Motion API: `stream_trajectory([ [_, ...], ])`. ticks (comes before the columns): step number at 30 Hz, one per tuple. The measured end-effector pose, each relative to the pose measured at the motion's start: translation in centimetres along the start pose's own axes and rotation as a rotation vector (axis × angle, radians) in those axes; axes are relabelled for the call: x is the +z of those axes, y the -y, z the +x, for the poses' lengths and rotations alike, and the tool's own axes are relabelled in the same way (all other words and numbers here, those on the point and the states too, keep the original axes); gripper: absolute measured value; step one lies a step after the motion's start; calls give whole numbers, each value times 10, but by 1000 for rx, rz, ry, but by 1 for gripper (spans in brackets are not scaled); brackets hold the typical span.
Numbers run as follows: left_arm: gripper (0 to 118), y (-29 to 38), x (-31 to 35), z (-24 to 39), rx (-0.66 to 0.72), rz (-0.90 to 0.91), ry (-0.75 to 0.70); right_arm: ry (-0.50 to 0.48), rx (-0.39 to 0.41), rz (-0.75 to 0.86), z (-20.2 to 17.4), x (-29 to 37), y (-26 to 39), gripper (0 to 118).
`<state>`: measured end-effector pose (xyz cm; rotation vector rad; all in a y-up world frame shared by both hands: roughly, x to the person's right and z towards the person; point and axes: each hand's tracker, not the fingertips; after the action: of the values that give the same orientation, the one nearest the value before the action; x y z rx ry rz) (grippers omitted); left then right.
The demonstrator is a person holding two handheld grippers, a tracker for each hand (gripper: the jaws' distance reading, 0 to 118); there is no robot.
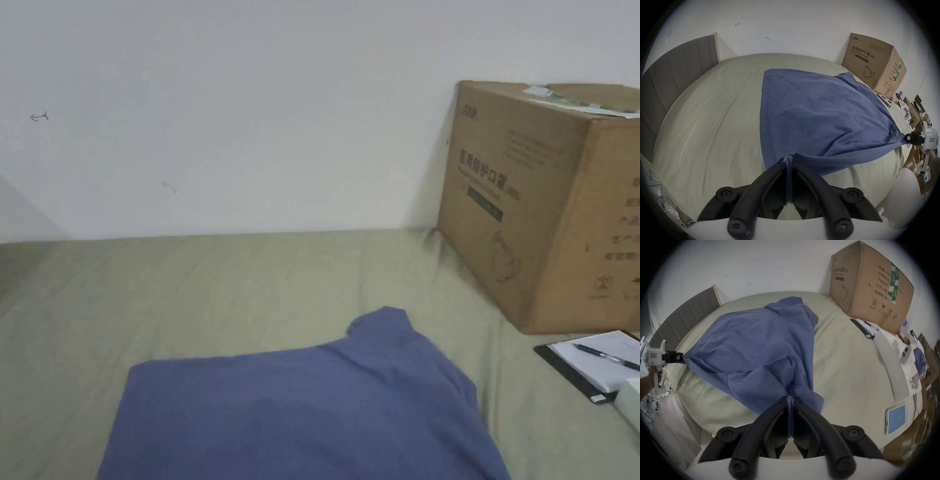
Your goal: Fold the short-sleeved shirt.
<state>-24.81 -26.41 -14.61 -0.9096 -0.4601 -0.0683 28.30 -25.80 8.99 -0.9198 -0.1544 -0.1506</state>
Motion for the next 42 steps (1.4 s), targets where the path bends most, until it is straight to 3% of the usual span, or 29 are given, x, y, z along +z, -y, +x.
stream_trajectory([
  [7,4,16,1,0,-77,-32,-27,33,-40,-150,-1,-27,4,4],
  [9,10,18,-7,-3,-109,-100,-64,43,-67,-185,-2,-35,0,14],
  [10,26,19,-10,-4,-136,-144,-102,58,-81,-207,-2,-36,-1,23],
  [11,59,21,-12,-7,-168,-180,-135,77,-79,-205,-2,-35,-2,35],
  [12,85,23,-11,-10,-184,-228,-151,93,-65,-201,-2,-31,-4,53],
  [13,102,21,-2,-2,-201,-255,-175,122,-29,-202,-3,-26,-6,83],
  [14,107,23,7,-5,-213,-219,-193,146,13,-210,-5,-22,-6,113],
  [15,107,22,16,-8,-216,-199,-195,177,55,-207,-8,-17,-6,118],
  [17,107,17,43,-8,-156,-139,-181,184,101,-115,-13,8,-6,113],
  [21,107,2,98,5,-25,-6,-1,135,78,26,-44,62,-15,113],
  [23,105,-4,125,23,9,83,59,44,24,248,-67,97,-15,108],
  [25,96,1,154,51,22,288,96,-72,-44,500,-96,137,-13,97],
  [26,84,6,168,63,25,399,92,-103,-75,624,-108,149,-9,86],
  [29,69,21,191,94,18,620,66,-93,-138,874,-138,168,1,70],
  [30,48,25,195,102,18,662,59,-65,-154,917,-146,171,3,46],
  [31,23,29,199,111,15,699,48,-43,-165,942,-153,173,4,15],
  [32,0,34,203,117,15,733,20,-39,-174,967,-156,172,5,0],
  [34,0,41,207,122,-1,771,46,-102,-170,958,-157,176,5,0],
  [36,0,46,209,129,-6,765,43,-39,-154,934,-159,175,3,0],
  [42,0,47,211,120,1,757,14,-23,-145,928,-158,185,4,0],
])
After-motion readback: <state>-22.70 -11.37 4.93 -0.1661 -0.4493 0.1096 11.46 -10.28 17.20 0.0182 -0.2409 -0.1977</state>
